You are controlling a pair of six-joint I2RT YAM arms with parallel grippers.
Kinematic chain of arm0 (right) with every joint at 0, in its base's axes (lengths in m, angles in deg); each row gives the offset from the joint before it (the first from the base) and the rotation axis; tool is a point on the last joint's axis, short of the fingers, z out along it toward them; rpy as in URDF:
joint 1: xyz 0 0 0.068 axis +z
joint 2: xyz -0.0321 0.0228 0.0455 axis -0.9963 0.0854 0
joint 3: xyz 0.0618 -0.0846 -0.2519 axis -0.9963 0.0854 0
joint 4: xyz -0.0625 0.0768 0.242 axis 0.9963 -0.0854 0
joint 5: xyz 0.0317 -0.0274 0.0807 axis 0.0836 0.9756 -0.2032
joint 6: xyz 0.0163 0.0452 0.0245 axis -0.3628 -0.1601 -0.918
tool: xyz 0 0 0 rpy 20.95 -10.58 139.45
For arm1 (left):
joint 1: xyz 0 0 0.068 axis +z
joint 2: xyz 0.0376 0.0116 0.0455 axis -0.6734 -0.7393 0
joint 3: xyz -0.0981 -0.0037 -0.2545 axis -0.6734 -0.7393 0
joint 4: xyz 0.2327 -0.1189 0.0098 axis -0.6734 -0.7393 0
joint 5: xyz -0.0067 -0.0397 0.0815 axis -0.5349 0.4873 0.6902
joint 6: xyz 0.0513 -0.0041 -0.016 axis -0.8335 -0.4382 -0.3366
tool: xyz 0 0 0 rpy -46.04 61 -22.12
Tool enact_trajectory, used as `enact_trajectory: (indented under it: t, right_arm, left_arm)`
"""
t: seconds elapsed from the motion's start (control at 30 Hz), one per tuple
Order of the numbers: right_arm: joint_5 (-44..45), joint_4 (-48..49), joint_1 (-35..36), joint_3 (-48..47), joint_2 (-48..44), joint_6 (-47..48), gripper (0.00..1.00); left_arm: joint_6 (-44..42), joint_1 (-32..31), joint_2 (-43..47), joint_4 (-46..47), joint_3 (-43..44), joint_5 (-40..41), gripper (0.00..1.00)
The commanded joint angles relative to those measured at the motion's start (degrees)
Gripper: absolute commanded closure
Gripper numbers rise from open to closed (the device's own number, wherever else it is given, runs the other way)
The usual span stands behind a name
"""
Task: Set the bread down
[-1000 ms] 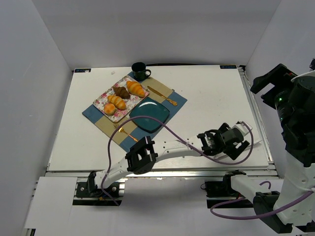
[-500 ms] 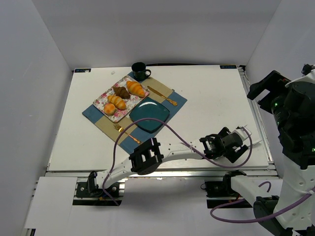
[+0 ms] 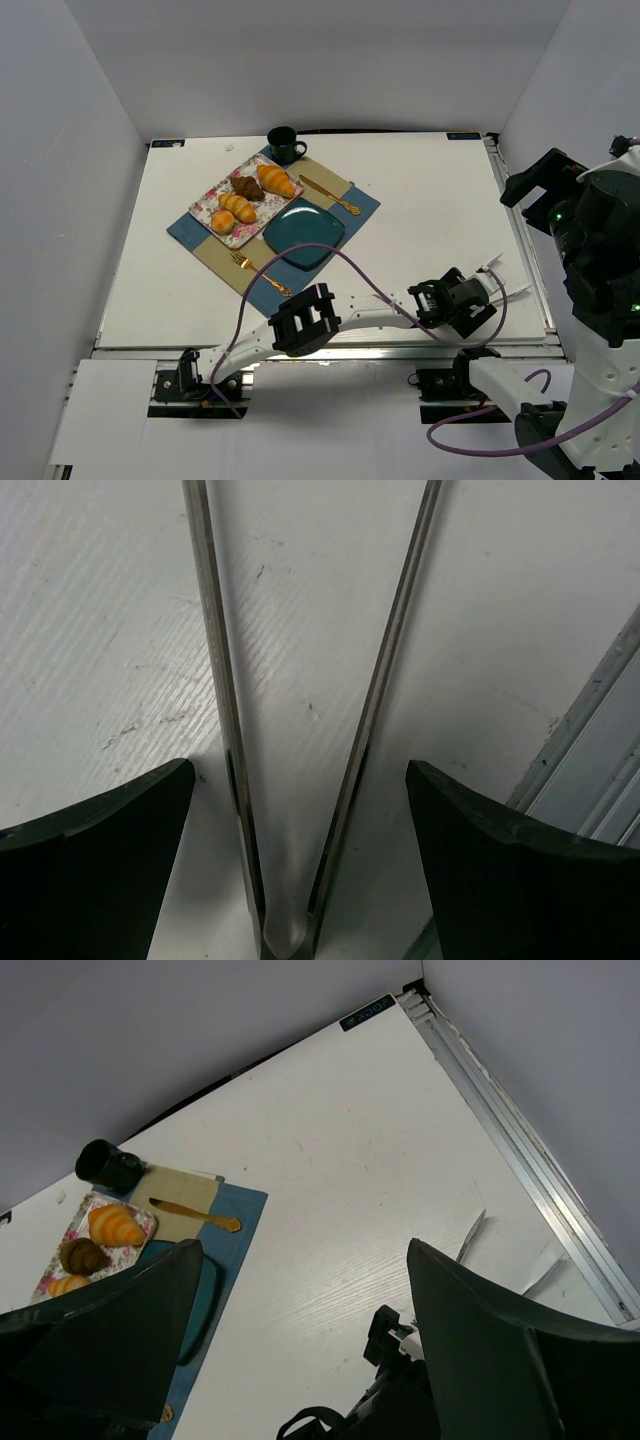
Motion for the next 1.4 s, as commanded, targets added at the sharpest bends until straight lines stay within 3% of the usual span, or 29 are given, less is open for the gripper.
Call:
enact_trajectory:
  t: [0.0, 0.57, 0.97, 1.1, 1.37]
  right_arm:
    - [-0.3, 2.4, 0.2, 0.8, -0.2, -0.5, 0.11]
    - [-0.6, 2.8, 0.2, 1.7, -0.2, -0.2, 0.11]
    - [-1.0, 4.3, 0.1, 2.8, 0.0, 0.0, 0.11]
    - [-1.0, 5.3, 0.2, 3.0, 0.1, 0.0, 0.11]
    - [-0.1, 8.6, 0.1, 2.2, 1.2, -1.8, 0.11]
  left_arm:
    - [-0.6, 0.5, 0.5, 0.6, 2.1, -1.0, 0.02]
    - [-1.4, 2.3, -4.7, 3.5, 4.7, -1.9, 0.03]
    - [-1.5, 2.7, -4.3, 3.4, 2.9, -2.5, 0.29]
    - [-2.0, 2.7, -2.8, 2.6, 2.8, -2.5, 0.42]
    - [-4.1, 4.2, 8.9, -3.6, 2.7, 1.7, 0.42]
